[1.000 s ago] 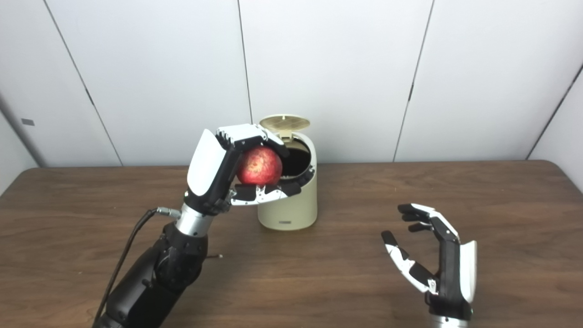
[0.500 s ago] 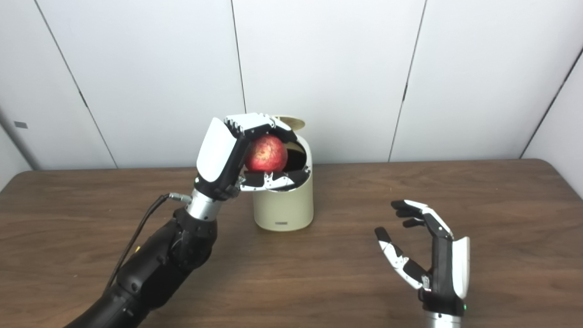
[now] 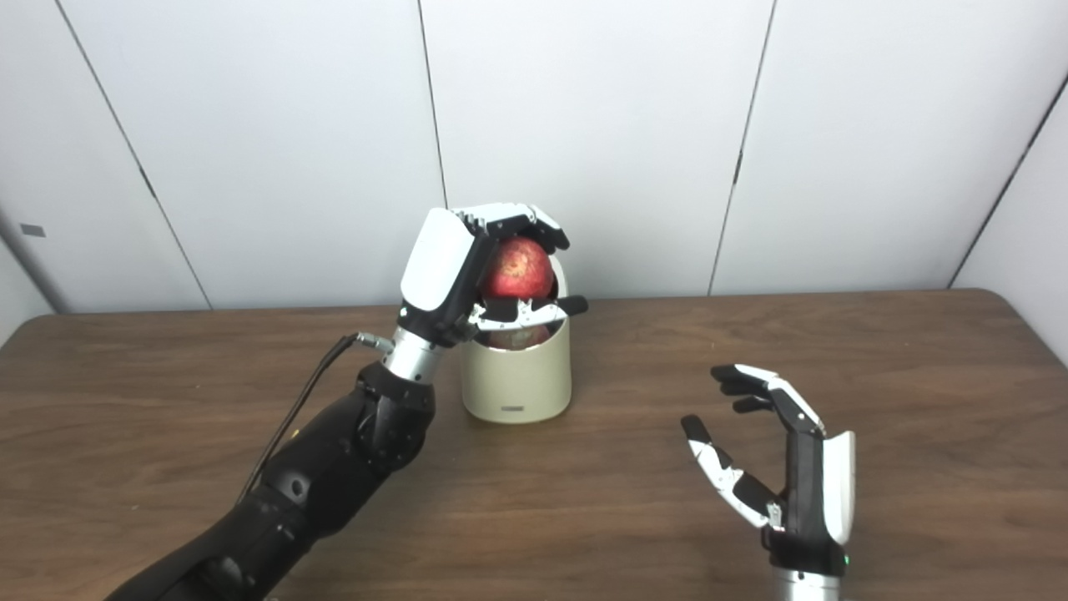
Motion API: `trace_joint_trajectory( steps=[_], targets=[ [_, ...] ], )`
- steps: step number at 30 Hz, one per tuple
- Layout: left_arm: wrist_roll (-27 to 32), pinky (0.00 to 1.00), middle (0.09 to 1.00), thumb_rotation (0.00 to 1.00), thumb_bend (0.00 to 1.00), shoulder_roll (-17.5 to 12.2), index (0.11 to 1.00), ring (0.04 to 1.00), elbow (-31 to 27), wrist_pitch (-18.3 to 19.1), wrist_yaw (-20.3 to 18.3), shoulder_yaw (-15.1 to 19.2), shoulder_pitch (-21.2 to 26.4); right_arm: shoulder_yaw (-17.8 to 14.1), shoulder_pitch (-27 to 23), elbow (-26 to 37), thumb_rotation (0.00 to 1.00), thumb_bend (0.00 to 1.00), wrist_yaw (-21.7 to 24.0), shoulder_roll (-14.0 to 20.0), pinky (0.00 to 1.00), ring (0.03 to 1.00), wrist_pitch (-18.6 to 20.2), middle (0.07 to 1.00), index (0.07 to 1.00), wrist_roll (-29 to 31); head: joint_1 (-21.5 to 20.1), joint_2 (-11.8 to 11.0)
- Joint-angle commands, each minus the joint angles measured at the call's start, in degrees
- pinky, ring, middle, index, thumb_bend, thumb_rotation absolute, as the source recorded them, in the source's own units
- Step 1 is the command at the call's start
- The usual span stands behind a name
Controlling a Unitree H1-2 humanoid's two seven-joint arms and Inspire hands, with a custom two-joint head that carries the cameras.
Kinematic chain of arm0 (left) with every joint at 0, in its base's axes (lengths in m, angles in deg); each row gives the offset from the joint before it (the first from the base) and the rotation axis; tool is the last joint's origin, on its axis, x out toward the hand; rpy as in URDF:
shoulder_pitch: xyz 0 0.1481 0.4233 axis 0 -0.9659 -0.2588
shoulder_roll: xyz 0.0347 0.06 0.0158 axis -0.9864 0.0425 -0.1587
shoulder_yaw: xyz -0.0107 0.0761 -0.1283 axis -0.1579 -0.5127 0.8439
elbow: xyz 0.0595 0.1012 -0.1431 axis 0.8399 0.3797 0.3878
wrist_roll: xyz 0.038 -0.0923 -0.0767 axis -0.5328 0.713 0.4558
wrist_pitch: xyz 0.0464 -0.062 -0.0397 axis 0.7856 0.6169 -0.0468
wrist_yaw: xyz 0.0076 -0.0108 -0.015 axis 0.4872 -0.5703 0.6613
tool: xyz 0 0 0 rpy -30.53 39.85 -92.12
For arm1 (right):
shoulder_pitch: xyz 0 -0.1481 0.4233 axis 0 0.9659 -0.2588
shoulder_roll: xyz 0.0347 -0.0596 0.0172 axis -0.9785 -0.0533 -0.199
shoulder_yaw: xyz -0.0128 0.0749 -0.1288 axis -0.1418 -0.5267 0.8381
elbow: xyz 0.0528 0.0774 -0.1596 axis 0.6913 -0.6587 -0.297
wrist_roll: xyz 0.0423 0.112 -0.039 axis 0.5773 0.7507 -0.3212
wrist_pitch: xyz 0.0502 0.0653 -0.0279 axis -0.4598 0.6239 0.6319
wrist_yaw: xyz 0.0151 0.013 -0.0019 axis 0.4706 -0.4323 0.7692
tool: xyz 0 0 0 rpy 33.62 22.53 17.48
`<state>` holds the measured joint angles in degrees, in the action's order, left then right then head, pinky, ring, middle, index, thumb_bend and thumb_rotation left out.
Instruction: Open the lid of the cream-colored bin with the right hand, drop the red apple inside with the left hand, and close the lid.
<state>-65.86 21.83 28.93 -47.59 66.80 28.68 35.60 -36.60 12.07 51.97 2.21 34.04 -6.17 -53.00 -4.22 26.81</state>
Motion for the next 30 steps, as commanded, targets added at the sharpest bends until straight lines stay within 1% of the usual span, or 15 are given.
trace_joint_trajectory(
  steps=[1, 4, 9, 11, 14, 15, 17, 18, 19, 20, 21, 22, 25, 28, 30],
  targets=[
    [0.8, 0.34, 0.478, 0.0, 0.47, -0.2, 0.527, 0.407, 1.0, -0.7, 2.2, -0.2, 4.1, 1.2, 2.4, -5.4, 0.27, 0.26, -1.3, -1.8, 0.51, 0.605, -2.7, 0.637, 0.629, -0.4, 0.0, 0.0],
    [0.9, 0.34, 0.472, 0.0, 0.47, -0.1, 0.53, 0.403, 2.9, -0.7, 2.6, -0.5, 4.3, 1.3, 2.5, -5.2, 0.28, 0.26, -1.4, -1.8, 0.51, 0.605, -2.7, 0.638, 0.63, 0.2, -0.1, 0.2],
    [1.0, 0.33, 0.464, 0.0, 0.47, 0.0, 0.529, 0.395, 4.6, -0.7, 3.6, -0.8, 4.5, 1.3, 2.5, -5.3, 0.27, 0.27, -1.7, -1.6, 0.51, 0.604, -2.8, 0.637, 0.629, 0.4, 0.1, 0.3],
    [1.1, 0.33, 0.468, 0.0, 0.47, -0.1, 0.528, 0.398, 5.1, -0.7, 4.4, -1.2, 4.7, 1.3, 2.5, -5.4, 0.28, 0.27, -1.7, -1.4, 0.51, 0.605, -2.9, 0.637, 0.629, 0.3, 0.2, 0.3],
    [2.1, 0.34, 0.473, 0.0, 0.47, -0.4, 0.528, 0.404, 5.4, -0.7, 4.5, -1.7, 4.7, 1.3, 2.6, -5.3, 0.28, 0.27, -1.6, -1.2, 0.51, 0.608, -2.9, 0.64, 0.632, 0.3, 0.2, 0.4],
    [2.6, 0.34, 0.473, 0.0, 0.47, -0.8, 0.528, 0.406, 5.5, -0.7, 4.7, -2.5, 4.8, 1.4, 2.6, -5.4, 0.28, 0.27, -1.7, -1.1, 0.51, 0.609, -3.0, 0.64, 0.632, 0.4, 0.3, 0.4],
    [3.6, 0.35, 0.491, 0.0, 0.48, -1.5, 0.517, 0.433, 5.3, -0.7, 4.6, -3.7, 4.8, 1.4, 2.6, -5.5, 0.28, 0.27, -1.8, -0.9, 0.51, 0.61, -3.1, 0.641, 0.633, 0.5, 0.3, 0.4],
    [4.1, 0.38, 0.497, 0.0, 0.49, -1.8, 0.512, 0.434, 5.0, -0.7, 4.4, -4.2, 4.8, 1.4, 2.6, -5.5, 0.28, 0.27, -1.8, -0.9, 0.51, 0.61, -3.1, 0.641, 0.632, 0.4, 0.3, 0.4],
    [4.5, 0.4, 0.534, 0.04, 0.51, -2.1, 0.5, 0.474, 4.7, -0.7, 4.4, -4.7, 4.7, 1.5, 2.6, -5.5, 0.28, 0.27, -1.8, -0.8, 0.51, 0.611, -3.1, 0.641, 0.632, 0.5, 0.3, 0.4],
    [5.1, 0.42, 0.554, 0.06, 0.74, -2.4, 0.539, 0.493, 4.4, -0.7, 4.5, -5.3, 4.7, 1.5, 2.6, -5.4, 0.27, 0.27, -1.7, -0.8, 0.51, 0.612, -3.1, 0.642, 0.633, 0.5, 0.3, 0.4],
    [5.5, 0.43, 0.578, 0.1, 0.86, -2.6, 0.572, 0.517, 4.3, -0.7, 4.7, -5.8, 4.7, 1.6, 2.6, -5.5, 0.27, 0.27, -1.7, -0.8, 0.51, 0.611, -3.1, 0.641, 0.632, 0.6, 0.2, 0.2],
    [6.1, 0.45, 0.6, 0.13, 0.93, -2.8, 0.599, 0.538, 4.0, -0.7, 4.5, -6.1, 4.6, 1.6, 2.6, -5.4, 0.26, 0.27, -1.7, -0.8, 0.51, 0.61, -3.0, 0.64, 0.632, 0.6, 0.2, 0.2],
    [7.4, 0.49, 0.644, 0.17, 0.98, -3.3, 0.649, 0.589, 3.3, -0.7, 4.4, -7.0, 4.5, 1.6, 2.6, -5.5, 0.25, 0.27, -1.8, -0.8, 0.51, 0.606, -3.0, 0.638, 0.63, 0.5, 0.3, 0.2],
    [8.2, 0.53, 0.683, 0.19, 0.99, -3.7, 0.688, 0.635, 2.8, -0.7, 3.6, -7.5, 4.4, 1.5, 2.5, -5.6, 0.25, 0.27, -1.7, -0.8, 0.51, 0.607, -2.9, 0.639, 0.63, 0.4, 0.4, 0.2],
    [8.4, 0.54, 0.698, 0.19, 0.99, -3.8, 0.702, 0.65, 2.6, -0.7, 3.2, -7.7, 4.4, 1.4, 2.5, -5.6, 0.25, 0.27, -1.6, -0.9, 0.51, 0.61, -2.9, 0.64, 0.631, 0.6, 0.4, 0.1]
  ],
)
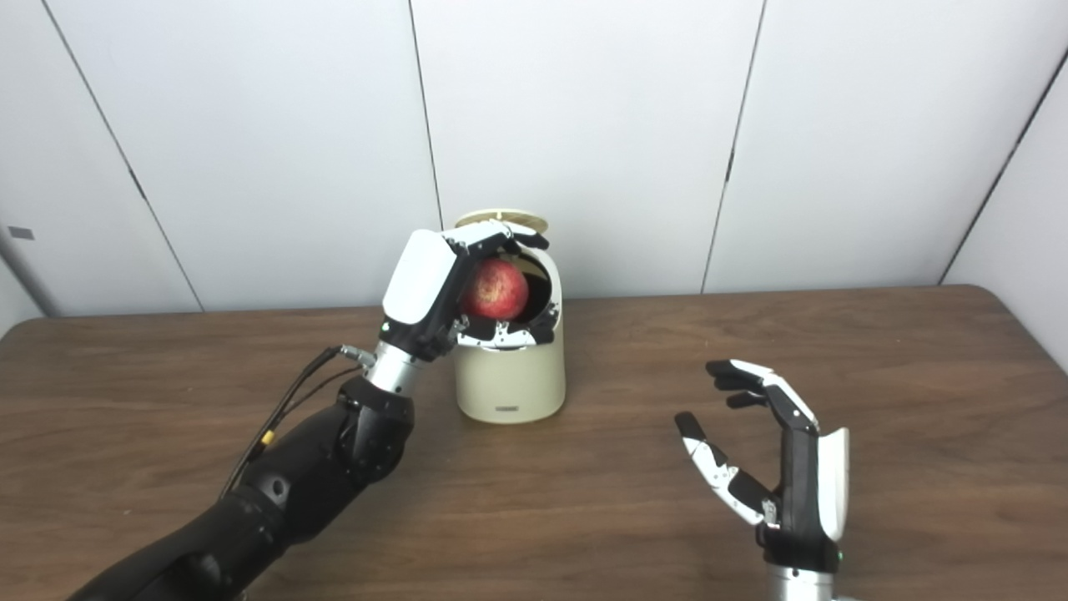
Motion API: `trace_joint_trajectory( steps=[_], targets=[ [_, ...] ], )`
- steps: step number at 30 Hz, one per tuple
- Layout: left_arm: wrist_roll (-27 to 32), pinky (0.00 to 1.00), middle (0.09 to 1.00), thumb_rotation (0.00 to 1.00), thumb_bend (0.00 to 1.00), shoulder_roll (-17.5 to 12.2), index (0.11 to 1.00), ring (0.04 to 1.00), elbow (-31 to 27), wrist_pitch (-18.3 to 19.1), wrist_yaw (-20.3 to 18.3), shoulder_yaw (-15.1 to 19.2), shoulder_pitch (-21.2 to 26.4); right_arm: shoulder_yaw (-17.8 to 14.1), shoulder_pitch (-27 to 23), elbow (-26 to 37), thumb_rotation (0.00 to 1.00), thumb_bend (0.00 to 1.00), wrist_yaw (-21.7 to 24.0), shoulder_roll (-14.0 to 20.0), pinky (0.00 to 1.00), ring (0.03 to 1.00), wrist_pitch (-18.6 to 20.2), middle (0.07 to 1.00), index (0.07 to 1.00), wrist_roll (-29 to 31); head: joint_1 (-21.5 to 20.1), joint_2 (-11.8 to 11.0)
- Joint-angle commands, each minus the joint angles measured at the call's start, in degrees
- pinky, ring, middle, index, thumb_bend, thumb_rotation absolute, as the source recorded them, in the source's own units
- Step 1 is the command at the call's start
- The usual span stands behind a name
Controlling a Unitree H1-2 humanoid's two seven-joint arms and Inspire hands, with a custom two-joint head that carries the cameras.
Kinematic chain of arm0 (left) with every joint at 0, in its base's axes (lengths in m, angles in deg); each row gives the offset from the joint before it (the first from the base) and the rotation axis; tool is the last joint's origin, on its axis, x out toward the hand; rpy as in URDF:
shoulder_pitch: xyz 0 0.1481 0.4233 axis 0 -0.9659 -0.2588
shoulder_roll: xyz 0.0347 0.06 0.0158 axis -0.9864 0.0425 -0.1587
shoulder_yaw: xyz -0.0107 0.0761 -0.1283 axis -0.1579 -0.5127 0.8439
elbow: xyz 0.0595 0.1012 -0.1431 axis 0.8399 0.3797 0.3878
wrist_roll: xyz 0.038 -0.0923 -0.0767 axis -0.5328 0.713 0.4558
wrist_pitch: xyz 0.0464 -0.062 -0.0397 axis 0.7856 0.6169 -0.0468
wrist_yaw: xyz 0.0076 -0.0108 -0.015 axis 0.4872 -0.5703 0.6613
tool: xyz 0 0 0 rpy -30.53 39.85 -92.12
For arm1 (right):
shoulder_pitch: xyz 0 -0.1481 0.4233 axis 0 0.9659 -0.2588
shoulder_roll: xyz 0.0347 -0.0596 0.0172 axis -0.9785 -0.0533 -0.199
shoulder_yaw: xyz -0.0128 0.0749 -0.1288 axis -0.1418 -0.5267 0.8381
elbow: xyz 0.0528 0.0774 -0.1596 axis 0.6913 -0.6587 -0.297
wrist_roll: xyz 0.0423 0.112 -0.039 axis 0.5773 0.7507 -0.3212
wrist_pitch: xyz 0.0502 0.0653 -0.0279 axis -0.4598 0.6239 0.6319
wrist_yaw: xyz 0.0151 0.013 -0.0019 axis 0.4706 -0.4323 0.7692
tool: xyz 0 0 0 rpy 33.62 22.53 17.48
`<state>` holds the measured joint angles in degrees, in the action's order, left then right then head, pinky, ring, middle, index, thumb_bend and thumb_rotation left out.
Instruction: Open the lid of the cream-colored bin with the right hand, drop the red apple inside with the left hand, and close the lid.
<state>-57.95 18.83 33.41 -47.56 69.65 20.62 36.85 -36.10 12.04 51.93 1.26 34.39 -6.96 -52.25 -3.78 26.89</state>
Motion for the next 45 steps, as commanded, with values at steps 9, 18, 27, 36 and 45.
trace_joint_trajectory(
  steps=[9, 18, 27, 36, 45],
  targets=[
    [1.1, 0.56, 0.73, 0.19, 1.0, -1.3, 0.736, 0.678, -3.1, -0.8, -0.8, 0.4, 2.7, 0.9, 2.5, -5.8, 0.24, 0.28, -0.8, -1.1, 0.51, 0.607, -2.2, 0.637, 0.631, -0.1, -0.1, 0.0],
    [0.0, 0.54, 0.707, 0.2, 0.98, -1.3, 0.719, 0.654, -3.2, -0.8, 0.6, 0.9, 2.5, 1.0, 2.4, -6.0, 0.26, 0.28, -0.9, -1.0, 0.52, 0.609, -2.2, 0.639, 0.63, -0.1, 0.1, 0.0],
    [-0.7, 0.52, 0.668, 0.17, 0.94, -2.0, 0.68, 0.626, -4.8, -0.8, 4.5, 1.1, 2.0, 1.2, 2.1, -6.6, 0.27, 0.28, -1.1, -0.6, 0.52, 0.609, -2.3, 0.639, 0.631, 0.0, 0.2, -0.3],
    [8.6, 0.3, 0.495, 0.0, 0.5, -1.3, 0.489, 0.422, -17.7, -0.8, 2.8, 8.0, -4.7, 1.2, 1.5, -7.8, 0.29, 0.28, -1.6, -0.1, 0.52, 0.605, -2.4, 0.637, 0.633, 0.0, 0.7, -0.6],
    [19.6, 0.33, 0.493, 0.0, 0.5, 0.7, 0.504, 0.421, -35.4, -0.8, -4.1, 15.8, -16.0, 2.3, 0.8, -8.6, 0.32, 0.29, -3.2, 0.8, 0.51, 0.605, -2.5, 0.637, 0.63, 0.2, 0.6, -0.8]
  ],
)
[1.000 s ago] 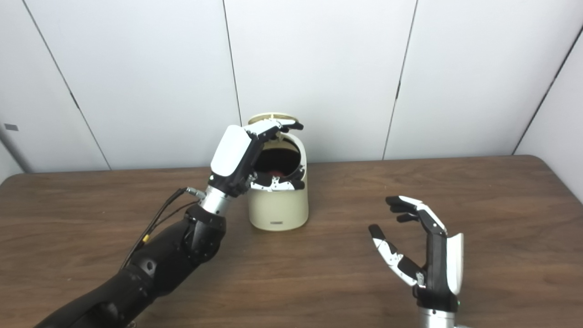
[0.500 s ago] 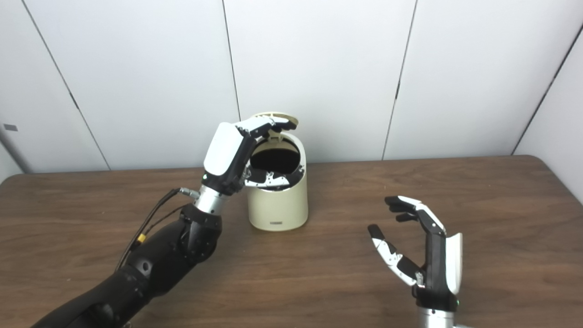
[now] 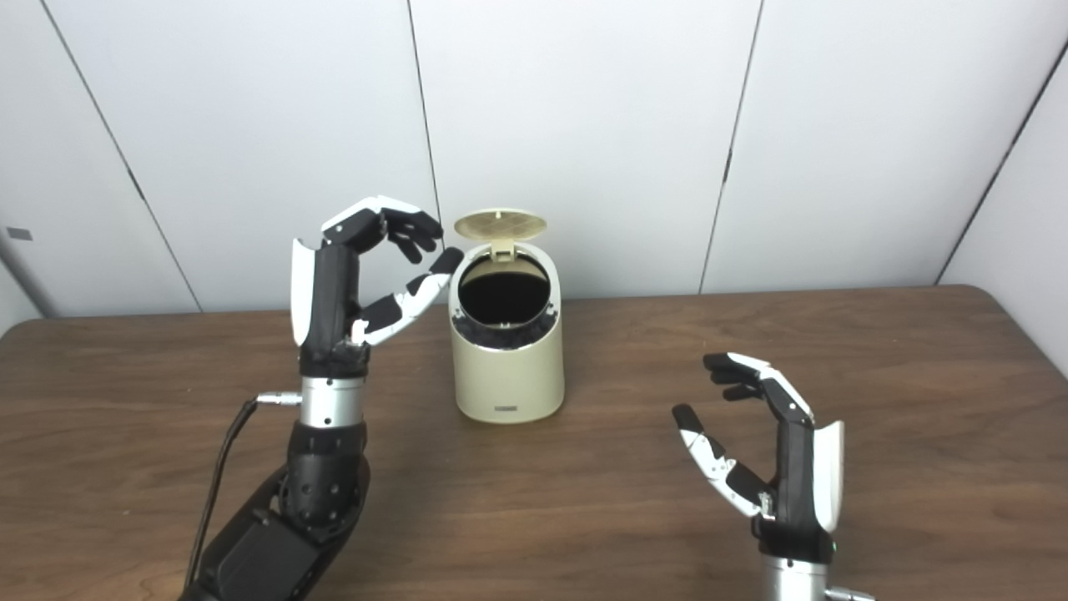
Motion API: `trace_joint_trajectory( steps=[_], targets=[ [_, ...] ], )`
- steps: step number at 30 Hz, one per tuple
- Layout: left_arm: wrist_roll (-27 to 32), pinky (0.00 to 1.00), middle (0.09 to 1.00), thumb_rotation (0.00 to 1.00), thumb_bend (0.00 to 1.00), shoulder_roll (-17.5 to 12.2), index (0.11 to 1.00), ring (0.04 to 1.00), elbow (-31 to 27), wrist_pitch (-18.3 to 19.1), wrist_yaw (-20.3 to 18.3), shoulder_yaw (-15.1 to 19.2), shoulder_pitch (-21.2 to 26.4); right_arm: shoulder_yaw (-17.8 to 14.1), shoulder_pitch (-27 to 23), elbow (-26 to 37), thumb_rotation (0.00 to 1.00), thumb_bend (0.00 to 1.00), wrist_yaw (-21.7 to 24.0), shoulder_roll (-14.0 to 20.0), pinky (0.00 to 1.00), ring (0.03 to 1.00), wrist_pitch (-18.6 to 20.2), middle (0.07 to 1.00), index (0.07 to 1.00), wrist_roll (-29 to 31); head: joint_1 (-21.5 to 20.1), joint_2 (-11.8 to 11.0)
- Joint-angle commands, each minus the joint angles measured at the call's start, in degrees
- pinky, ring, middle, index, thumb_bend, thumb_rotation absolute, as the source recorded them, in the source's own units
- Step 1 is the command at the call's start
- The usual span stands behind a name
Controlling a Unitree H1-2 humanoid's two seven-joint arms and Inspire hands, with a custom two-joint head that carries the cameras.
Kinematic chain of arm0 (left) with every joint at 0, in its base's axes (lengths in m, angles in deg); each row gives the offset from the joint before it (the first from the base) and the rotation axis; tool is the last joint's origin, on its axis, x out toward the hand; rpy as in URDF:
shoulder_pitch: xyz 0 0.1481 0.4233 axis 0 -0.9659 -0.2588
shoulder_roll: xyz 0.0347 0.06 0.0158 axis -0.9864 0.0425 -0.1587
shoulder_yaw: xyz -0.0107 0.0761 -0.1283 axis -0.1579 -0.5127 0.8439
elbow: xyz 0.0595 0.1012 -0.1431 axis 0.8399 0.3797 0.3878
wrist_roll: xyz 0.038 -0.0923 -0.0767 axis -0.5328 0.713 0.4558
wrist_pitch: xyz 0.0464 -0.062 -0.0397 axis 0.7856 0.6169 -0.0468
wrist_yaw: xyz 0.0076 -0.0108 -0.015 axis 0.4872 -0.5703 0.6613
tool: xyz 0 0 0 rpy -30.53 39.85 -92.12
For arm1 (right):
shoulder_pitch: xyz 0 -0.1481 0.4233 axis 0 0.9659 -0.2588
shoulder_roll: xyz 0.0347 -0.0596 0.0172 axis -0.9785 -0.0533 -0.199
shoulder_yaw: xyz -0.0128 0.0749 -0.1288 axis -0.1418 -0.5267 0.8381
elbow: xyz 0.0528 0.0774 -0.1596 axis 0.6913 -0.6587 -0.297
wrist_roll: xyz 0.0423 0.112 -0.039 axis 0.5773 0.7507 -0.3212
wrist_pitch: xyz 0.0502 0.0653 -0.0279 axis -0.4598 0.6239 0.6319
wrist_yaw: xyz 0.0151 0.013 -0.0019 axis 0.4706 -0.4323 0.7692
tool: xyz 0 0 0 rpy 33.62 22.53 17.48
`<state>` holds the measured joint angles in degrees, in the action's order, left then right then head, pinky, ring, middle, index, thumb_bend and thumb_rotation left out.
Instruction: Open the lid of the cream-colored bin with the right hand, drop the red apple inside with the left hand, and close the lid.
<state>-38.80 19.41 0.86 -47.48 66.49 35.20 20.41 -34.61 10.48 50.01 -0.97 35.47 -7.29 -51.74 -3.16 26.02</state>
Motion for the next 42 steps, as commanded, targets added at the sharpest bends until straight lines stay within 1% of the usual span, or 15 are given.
trace_joint_trajectory(
  steps=[1, 3, 5, 6, 7, 8, 9, 11, 15, 19, 22, 24, 27, 34, 42],
  targets=[
    [0.4, 0.34, 0.491, 0.0, 0.5, 0.0, 0.506, 0.424, -4.7, -0.8, -1.5, 2.3, -1.7, 1.0, 2.3, -6.2, 0.33, 0.29, -0.8, -0.1, 0.52, 0.611, -2.1, 0.643, 0.634, -0.8, -0.1, 0.1],
    [-0.2, 0.39, 0.485, 0.0, 0.51, -0.7, 0.51, 0.454, -7.4, -0.8, -2.7, 4.0, -5.9, 1.3, 2.0, -4.2, 0.35, 0.31, 0.8, 0.7, 0.53, 0.626, -1.4, 0.66, 0.657, -2.1, 0.0, 0.1],
    [1.5, 0.44, 0.522, 0.04, 0.5, -0.7, 0.504, 0.503, -9.1, -0.8, -5.2, 5.7, -9.2, 1.8, 1.7, -2.3, 0.47, 0.36, 3.2, 1.9, 0.57, 0.67, -0.6, 0.703, 0.714, -2.5, -0.1, 0.0],
    [4.6, 0.46, 0.558, 0.18, 0.48, -0.5, 0.53, 0.53, -10.1, -0.8, -7.8, 6.7, -11.5, 2.2, 1.1, -1.0, 0.54, 0.4, 5.0, 3.1, 0.6, 0.698, -0.1, 0.732, 0.747, -2.8, -0.2, -0.1],
    [7.2, 0.49, 0.59, 0.44, 0.47, -0.3, 0.591, 0.562, -10.9, -0.8, -10.2, 7.7, -13.4, 2.5, 0.5, 0.0, 0.62, 0.44, 6.5, 4.2, 0.63, 0.733, 0.1, 0.768, 0.786, -3.0, -0.2, -0.1],
    [9.0, 0.53, 0.625, 0.65, 0.48, 0.1, 0.643, 0.597, -11.4, -0.8, -12.3, 8.7, -14.6, 2.6, 0.1, 0.6, 0.68, 0.48, 7.5, 4.9, 0.67, 0.771, 0.2, 0.81, 0.828, -3.1, -0.1, -0.1],
    [10.8, 0.54, 0.628, 0.67, 0.48, 0.4, 0.648, 0.601, -11.7, -0.8, -14.3, 9.9, -16.6, 2.7, -1.0, 1.8, 0.68, 0.49, 9.2, 5.9, 0.67, 0.774, 1.0, 0.815, 0.832, -3.3, 0.0, -0.1],
    [12.8, 0.62, 0.687, 0.76, 0.57, 0.8, 0.705, 0.67, -11.8, -0.8, -17.8, 12.2, -19.3, 2.6, -3.0, 4.6, 0.8, 0.64, 12.4, 7.1, 0.72, 0.831, 3.2, 0.882, 0.901, -4.0, 0.1, -0.1],
    [14.4, 0.65, 0.726, 0.81, 0.57, 1.5, 0.744, 0.707, -10.6, -0.8, -24.0, 16.3, -22.5, 2.7, -10.0, 11.4, 0.88, 0.74, 20.2, 9.7, 0.77, 0.885, 8.4, 0.929, 0.935, -4.0, -0.2, -0.4],
    [14.2, 0.63, 0.742, 0.81, 0.58, 2.5, 0.755, 0.712, -8.4, -0.8, -28.6, 19.6, -24.3, 3.3, -18.8, 22.2, 0.95, 0.8, 33.9, 12.6, 0.86, 0.936, 22.0, 0.947, 0.957, -5.3, -0.1, -0.3],
    [13.2, 0.61, 0.747, 0.81, 0.58, 3.6, 0.759, 0.71, -6.6, -0.8, -30.5, 21.8, -25.0, 4.3, -26.5, 27.4, 0.97, 0.88, 43.2, 13.7, 0.84, 0.937, 31.3, 0.934, 0.936, -8.3, -0.2, -0.3],
    [12.9, 0.62, 0.746, 0.81, 0.59, 4.5, 0.755, 0.71, -5.4, -0.8, -31.5, 23.1, -25.1, 5.2, -30.6, 28.5, 0.99, 0.92, 47.0, 14.0, 0.83, 0.938, 34.8, 0.93, 0.931, -11.2, -0.4, -0.3],
    [13.0, 0.62, 0.738, 0.79, 0.58, 5.6, 0.747, 0.702, -4.2, -0.8, -33.0, 24.4, -25.2, 6.0, -35.2, 28.0, 0.96, 0.94, 50.5, 14.4, 0.81, 0.956, 37.5, 0.944, 0.942, -12.7, -0.6, -0.3],
    [12.5, 0.61, 0.729, 0.77, 0.54, 7.6, 0.733, 0.69, -3.3, -0.8, -35.6, 26.8, -25.5, 10.2, -43.5, 21.7, 0.9, 0.93, 56.4, 16.5, 0.84, 0.976, 37.7, 0.964, 0.951, -17.2, -0.4, -0.1],
    [10.1, 0.6, 0.721, 0.79, 0.56, 9.0, 0.724, 0.684, -3.4, -0.8, -35.3, 27.9, -25.7, 15.3, -49.6, 13.2, 0.89, 0.95, 63.2, 16.7, 0.91, 0.975, 39.1, 0.921, 0.916, -20.5, -0.3, 0.0]
  ],
)
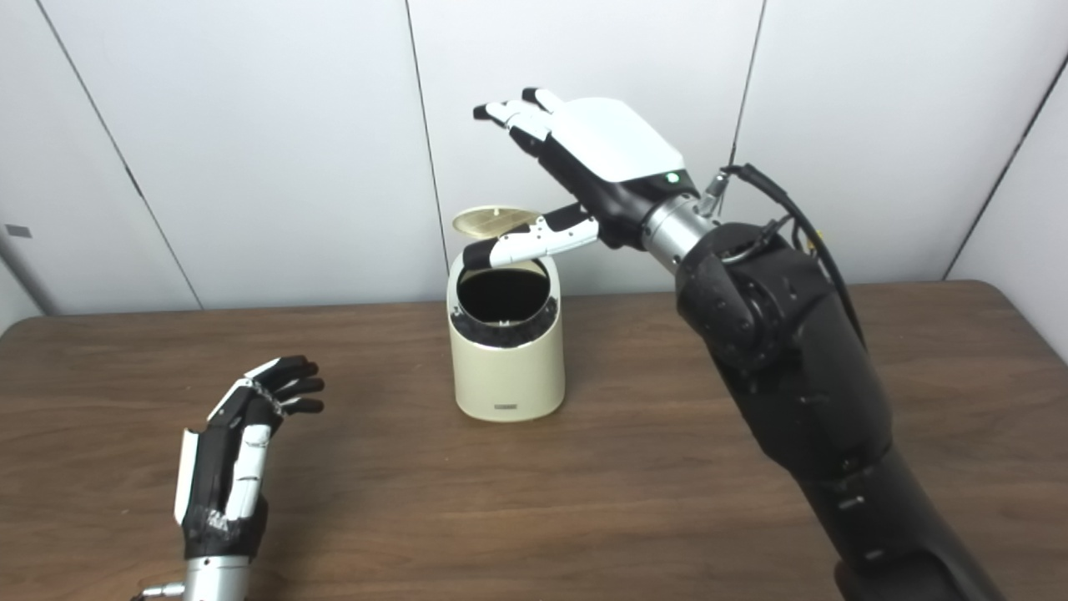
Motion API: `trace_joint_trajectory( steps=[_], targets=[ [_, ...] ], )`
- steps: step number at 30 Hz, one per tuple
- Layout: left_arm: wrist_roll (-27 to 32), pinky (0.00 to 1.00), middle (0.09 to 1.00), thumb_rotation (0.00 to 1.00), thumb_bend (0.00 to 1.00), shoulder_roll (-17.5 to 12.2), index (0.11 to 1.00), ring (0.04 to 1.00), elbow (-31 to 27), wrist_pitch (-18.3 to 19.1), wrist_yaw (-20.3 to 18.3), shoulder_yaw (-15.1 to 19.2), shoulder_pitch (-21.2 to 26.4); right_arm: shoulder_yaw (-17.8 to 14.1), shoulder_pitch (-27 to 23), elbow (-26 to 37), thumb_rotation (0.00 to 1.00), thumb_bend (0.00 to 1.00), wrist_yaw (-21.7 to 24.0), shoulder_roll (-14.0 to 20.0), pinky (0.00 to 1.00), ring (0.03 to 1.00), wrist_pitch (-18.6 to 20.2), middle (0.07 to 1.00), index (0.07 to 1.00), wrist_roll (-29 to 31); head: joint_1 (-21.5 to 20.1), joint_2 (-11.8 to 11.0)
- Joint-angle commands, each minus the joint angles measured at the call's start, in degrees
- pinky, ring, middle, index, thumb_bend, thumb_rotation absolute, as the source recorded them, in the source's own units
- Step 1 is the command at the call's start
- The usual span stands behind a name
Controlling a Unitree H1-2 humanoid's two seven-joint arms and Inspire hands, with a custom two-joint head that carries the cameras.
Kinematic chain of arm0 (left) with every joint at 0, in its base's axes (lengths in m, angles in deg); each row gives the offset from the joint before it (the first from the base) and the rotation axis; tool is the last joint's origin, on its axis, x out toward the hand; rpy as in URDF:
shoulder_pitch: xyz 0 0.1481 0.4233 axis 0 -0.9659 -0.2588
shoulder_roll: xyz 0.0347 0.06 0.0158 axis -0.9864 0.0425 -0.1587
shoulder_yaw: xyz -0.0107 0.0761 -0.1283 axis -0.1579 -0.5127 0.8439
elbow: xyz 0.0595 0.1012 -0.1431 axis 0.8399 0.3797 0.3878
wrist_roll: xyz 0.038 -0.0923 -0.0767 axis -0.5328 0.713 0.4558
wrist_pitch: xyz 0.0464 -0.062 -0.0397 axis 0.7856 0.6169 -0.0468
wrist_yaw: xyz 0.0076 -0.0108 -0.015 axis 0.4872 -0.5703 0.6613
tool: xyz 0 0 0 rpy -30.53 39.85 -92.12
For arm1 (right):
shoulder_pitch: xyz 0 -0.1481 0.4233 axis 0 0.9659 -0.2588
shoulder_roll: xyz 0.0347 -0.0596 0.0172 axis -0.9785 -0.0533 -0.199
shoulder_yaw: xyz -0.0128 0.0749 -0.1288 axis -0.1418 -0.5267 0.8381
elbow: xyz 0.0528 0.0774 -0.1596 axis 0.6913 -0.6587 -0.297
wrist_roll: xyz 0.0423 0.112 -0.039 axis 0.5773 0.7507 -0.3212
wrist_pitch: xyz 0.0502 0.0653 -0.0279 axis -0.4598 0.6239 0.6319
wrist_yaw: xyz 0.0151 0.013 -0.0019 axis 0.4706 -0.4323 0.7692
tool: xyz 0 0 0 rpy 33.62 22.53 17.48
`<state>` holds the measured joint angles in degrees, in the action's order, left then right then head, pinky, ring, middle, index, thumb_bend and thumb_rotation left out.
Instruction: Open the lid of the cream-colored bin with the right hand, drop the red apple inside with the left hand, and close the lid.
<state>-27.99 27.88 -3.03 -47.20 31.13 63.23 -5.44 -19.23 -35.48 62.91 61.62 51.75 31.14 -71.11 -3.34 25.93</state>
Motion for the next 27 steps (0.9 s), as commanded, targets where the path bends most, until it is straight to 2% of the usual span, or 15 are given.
trace_joint_trajectory(
  steps=[1, 6, 12, 14, 18, 21, 27],
  targets=[
    [-0.9, 0.6, 0.722, 0.79, 0.56, 0.6, 0.725, 0.685, 0.4, -1.1, 0.1, -0.1, 0.1, 0.5, -4.0, -0.7, 0.88, 0.95, 1.4, 0.5, 0.9, 0.961, 0.9, 0.911, 0.903, -1.8, -0.1, 0.1],
    [-0.9, 0.61, 0.728, 0.77, 0.55, 1.2, 0.728, 0.694, 0.3, -1.1, 0.2, 0.1, -0.2, 2.2, -4.7, -3.6, 0.87, 0.99, 3.0, 0.6, 0.87, 0.924, 1.1, 0.872, 0.857, -3.3, 0.0, 0.0],
    [-0.7, 0.64, 0.74, 0.77, 0.56, 1.4, 0.737, 0.714, 0.6, -1.1, 0.0, 0.4, -0.4, 3.3, -4.4, -6.1, 0.9, 1.0, 3.9, 0.8, 0.89, 0.905, 0.6, 0.847, 0.838, -4.0, -0.1, 0.1],
    [-0.8, 0.64, 0.74, 0.77, 0.54, 1.6, 0.737, 0.712, 0.5, -1.1, 0.2, 0.5, -0.4, 3.6, -4.3, -6.5, 0.91, 1.0, 3.6, 0.9, 0.86, 0.882, 0.0, 0.824, 0.808, -4.0, -0.1, 0.2],
    [-1.3, 0.63, 0.734, 0.77, 0.58, 1.8, 0.734, 0.705, 0.2, -1.1, 0.7, 0.6, -0.4, 4.0, -3.3, -4.2, 0.92, 0.99, 4.9, 1.3, 0.83, 0.82, 0.3, 0.776, 0.743, -4.3, -0.3, 0.3],
    [-1.9, 0.62, 0.731, 0.78, 0.55, 1.7, 0.733, 0.7, 0.1, -1.1, 1.0, 0.6, -0.4, 3.8, -2.5, -1.9, 0.94, 0.99, 6.8, 1.4, 0.87, 0.81, 1.3, 0.773, 0.744, -3.4, -0.3, 0.5],
    [-2.1, 0.62, 0.729, 0.78, 0.53, 1.4, 0.736, 0.698, -0.1, -1.1, 1.2, 0.5, -0.3, 3.0, -0.5, 3.0, 0.93, 0.98, 9.6, 1.1, 0.85, 0.81, 2.9, 0.769, 0.74, -2.5, -0.4, 0.8]
  ],
)
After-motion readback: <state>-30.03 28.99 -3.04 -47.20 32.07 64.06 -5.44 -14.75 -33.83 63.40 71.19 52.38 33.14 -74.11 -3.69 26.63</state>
